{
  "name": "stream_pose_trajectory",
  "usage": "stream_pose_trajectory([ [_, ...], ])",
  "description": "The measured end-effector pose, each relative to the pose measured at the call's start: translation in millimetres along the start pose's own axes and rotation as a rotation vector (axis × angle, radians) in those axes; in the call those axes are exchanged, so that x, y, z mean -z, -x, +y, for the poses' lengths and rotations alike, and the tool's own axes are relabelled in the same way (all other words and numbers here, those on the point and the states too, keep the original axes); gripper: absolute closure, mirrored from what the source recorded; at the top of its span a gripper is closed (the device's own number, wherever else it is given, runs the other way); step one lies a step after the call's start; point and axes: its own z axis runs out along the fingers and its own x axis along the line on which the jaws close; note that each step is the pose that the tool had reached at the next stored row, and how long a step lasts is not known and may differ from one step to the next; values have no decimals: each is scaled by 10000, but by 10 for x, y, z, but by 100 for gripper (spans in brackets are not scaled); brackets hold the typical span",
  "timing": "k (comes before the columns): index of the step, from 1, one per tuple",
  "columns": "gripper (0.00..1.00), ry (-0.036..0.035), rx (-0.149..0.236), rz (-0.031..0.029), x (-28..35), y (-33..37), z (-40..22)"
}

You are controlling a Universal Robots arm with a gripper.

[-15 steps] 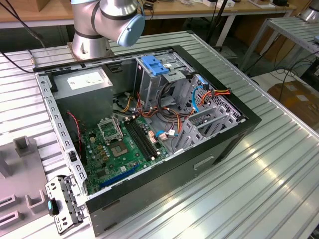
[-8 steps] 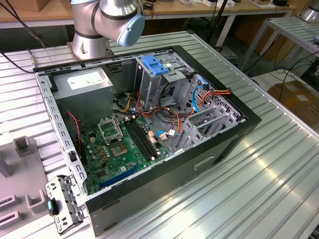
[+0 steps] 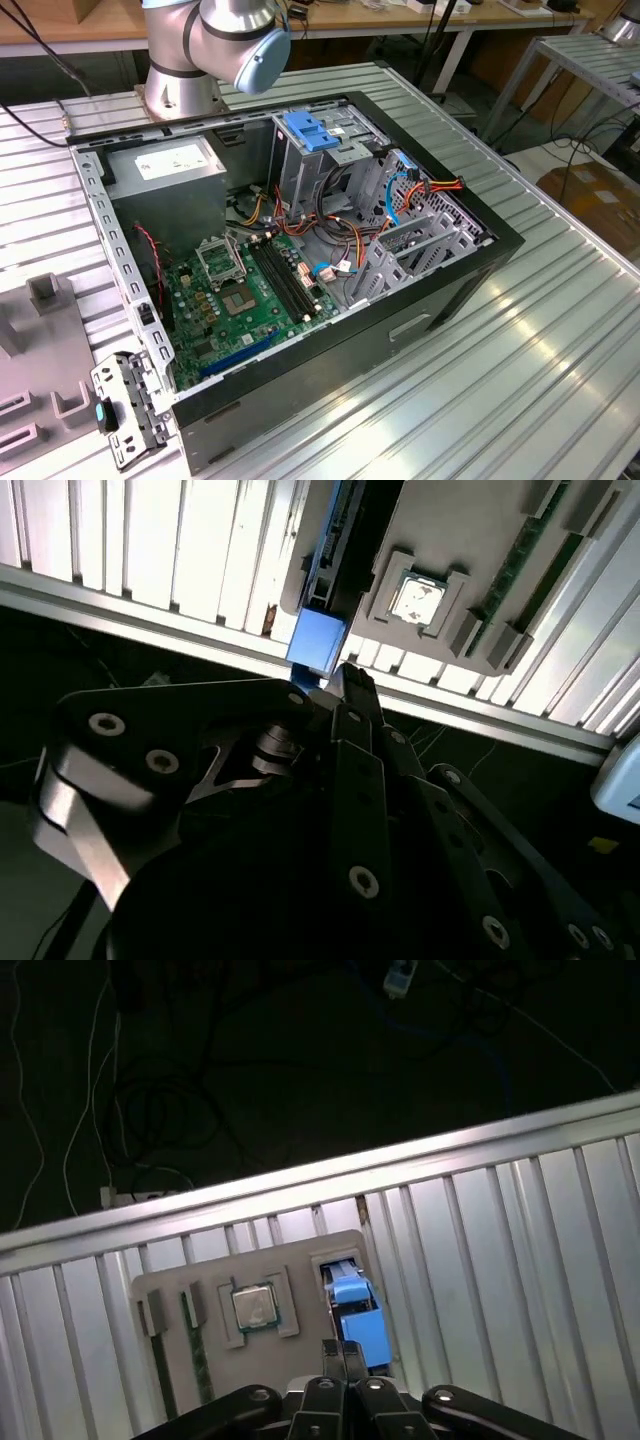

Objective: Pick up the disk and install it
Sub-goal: 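Pick up the disk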

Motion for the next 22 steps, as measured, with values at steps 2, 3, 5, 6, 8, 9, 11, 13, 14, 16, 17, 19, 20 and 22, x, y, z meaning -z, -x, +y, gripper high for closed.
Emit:
stream_pose_trajectory([
  [2,89,-182,-3,173,-6,34,7],
  [3,89,-261,-6,185,-15,51,10],
  [5,89,-330,-8,176,-36,70,14],
  [6,89,-385,48,169,-52,74,13],
  [8,89,-421,296,166,-67,75,13],
  [9,89,-435,472,168,-71,75,13],
  [11,89,-471,933,168,-92,75,12],
  [13,89,-488,1295,173,-133,73,17],
  [14,83,-493,1433,175,-148,71,25],
  [16,64,-500,1572,176,-152,70,29],
  [17,58,-500,1572,175,-152,70,29],
  [19,58,-500,1573,176,-152,70,29],
  [20,56,-500,1574,176,-152,70,29],
  [22,50,-500,1573,175,-152,70,29],
])
